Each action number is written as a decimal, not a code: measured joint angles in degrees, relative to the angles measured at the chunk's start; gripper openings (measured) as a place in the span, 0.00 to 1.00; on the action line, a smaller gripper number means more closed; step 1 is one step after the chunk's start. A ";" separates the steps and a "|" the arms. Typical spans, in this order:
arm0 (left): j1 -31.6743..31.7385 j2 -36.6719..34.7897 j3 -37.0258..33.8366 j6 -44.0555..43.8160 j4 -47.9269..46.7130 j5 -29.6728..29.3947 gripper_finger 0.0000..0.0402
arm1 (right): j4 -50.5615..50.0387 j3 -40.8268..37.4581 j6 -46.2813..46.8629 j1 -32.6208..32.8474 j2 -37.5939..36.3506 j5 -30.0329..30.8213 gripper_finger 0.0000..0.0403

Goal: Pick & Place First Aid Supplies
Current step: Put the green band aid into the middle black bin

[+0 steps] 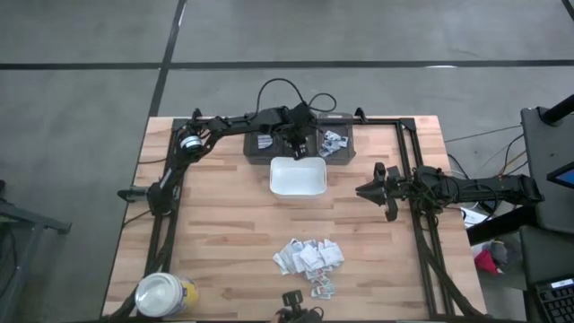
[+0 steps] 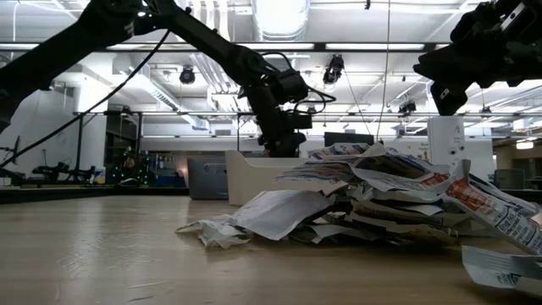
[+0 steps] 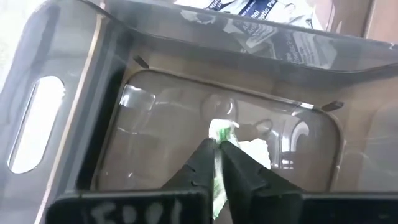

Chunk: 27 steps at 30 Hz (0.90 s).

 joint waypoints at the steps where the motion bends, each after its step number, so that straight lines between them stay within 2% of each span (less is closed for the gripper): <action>1: 0.00 -0.06 0.00 -0.07 0.02 0.00 0.09 | 0.00 0.00 0.00 0.01 0.00 0.00 0.16; 10: -0.02 -0.58 3.73 -0.58 -2.81 -2.14 0.25 | 0.00 0.00 0.00 0.02 0.02 -0.02 0.20; 15: -0.85 -0.97 13.36 -2.07 -14.92 -2.78 0.26 | 0.00 0.00 0.15 0.00 0.02 -0.09 0.21; 22: -3.41 -1.03 28.47 -12.53 -34.88 -2.43 0.25 | 0.00 0.00 0.15 0.02 0.02 -0.10 0.20; 27: -6.62 -7.43 22.70 -20.81 -36.69 0.01 0.25 | -0.04 0.00 0.15 0.00 0.02 -0.09 0.17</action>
